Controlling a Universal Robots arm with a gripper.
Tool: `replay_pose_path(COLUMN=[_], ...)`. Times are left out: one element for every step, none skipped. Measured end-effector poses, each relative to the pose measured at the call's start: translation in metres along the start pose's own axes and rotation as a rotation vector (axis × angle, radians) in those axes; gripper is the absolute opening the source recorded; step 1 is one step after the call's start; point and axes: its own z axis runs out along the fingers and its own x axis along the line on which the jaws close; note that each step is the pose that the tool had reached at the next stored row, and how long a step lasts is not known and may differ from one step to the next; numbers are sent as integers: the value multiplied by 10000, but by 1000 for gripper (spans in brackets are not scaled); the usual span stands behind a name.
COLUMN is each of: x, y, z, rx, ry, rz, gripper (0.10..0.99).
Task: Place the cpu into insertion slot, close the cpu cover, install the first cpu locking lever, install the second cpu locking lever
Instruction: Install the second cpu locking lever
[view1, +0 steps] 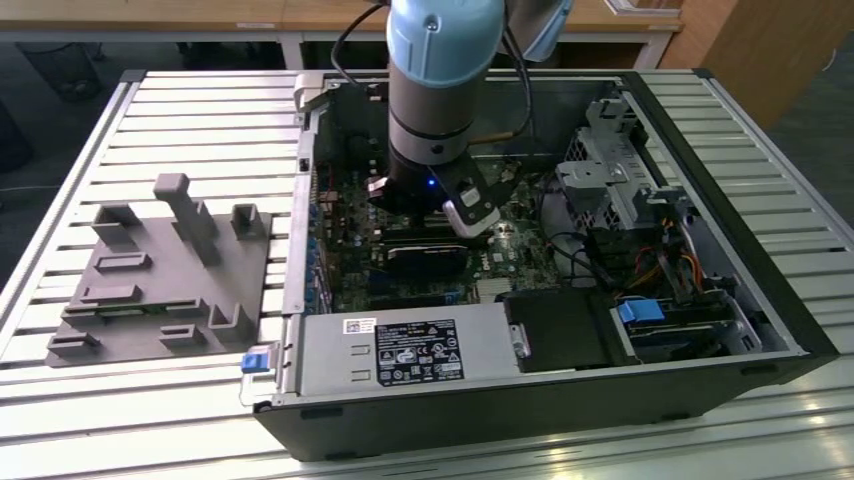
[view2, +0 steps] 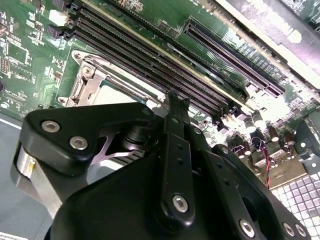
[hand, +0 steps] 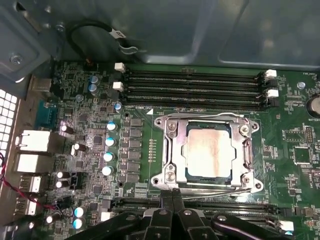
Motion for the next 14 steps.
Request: replay_pose_path(x=[0, 0, 0, 0, 0, 0, 0, 0, 0, 0, 0, 0, 1, 1], y=[0, -1, -1, -1, -1, -1, -2, -2, -2, -2, -3, -3, -4, -5], z=[1, 1, 2, 2, 3, 3, 4, 5, 6, 7, 8, 9, 11, 13], rx=[-8, -16, -21, -27, -34, -40, -45, -49, -53, -56, -58, -60, -63, -73], ry=[0, 0, 0, 0, 0, -1, -1, -1, -1, -1, -1, -1, -1, -1], rz=[0, 0, -1, -1, 0, 0, -1, -1, -1, -1, -1, -1, -1, -2], gripper=[106, 106, 106, 106, 106, 106, 106, 106, 106, 106, 106, 106, 106, 106])
